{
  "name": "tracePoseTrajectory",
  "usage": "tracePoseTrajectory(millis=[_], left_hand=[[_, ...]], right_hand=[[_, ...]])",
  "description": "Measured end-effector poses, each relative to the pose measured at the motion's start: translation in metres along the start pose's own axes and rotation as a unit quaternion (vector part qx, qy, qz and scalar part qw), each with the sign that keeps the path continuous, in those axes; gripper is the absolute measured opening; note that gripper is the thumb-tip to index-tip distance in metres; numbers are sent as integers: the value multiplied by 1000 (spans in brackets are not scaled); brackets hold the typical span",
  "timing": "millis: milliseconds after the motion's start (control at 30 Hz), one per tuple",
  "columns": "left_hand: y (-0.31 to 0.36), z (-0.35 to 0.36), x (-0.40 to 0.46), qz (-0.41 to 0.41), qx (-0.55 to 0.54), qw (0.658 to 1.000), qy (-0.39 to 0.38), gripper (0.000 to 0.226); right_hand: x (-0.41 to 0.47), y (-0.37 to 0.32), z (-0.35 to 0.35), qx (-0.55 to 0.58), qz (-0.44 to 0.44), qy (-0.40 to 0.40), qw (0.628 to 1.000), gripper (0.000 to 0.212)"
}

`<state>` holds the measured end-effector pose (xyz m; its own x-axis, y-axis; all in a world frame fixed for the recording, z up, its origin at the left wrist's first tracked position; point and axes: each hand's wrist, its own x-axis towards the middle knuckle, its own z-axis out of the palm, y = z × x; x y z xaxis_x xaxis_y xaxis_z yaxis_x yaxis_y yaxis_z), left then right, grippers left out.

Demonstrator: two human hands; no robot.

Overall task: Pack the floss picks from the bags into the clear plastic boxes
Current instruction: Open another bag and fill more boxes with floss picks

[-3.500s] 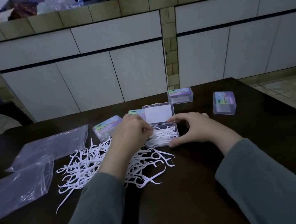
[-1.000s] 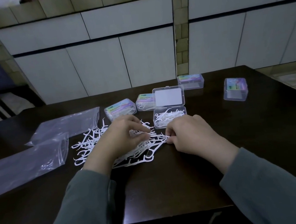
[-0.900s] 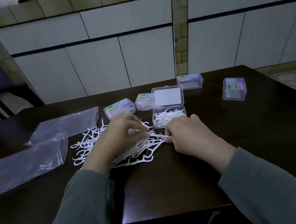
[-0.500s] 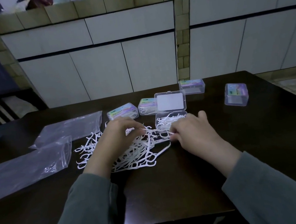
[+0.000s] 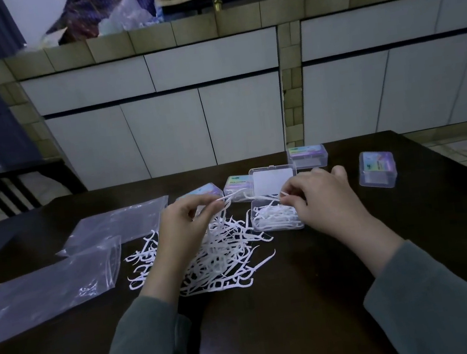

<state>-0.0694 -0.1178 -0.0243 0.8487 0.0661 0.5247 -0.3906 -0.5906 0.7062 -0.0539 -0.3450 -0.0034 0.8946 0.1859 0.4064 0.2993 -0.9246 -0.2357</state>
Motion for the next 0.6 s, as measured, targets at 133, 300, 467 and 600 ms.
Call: tracePoseTrajectory(millis=[133, 300, 467, 600], left_hand=[[0, 4, 13, 3, 0, 999, 32, 9], [11, 20, 30, 34, -23, 998, 39, 10], [13, 45, 43, 34, -42, 998, 42, 9], [9, 51, 43, 45, -15, 999, 18, 5]], right_hand=[[17, 8, -2, -23, 5, -21, 999, 15], [35, 17, -2, -67, 22, -104, 992, 19], [43, 17, 1, -98, 0, -142, 985, 23], [39, 20, 3, -66, -9, -103, 992, 22]])
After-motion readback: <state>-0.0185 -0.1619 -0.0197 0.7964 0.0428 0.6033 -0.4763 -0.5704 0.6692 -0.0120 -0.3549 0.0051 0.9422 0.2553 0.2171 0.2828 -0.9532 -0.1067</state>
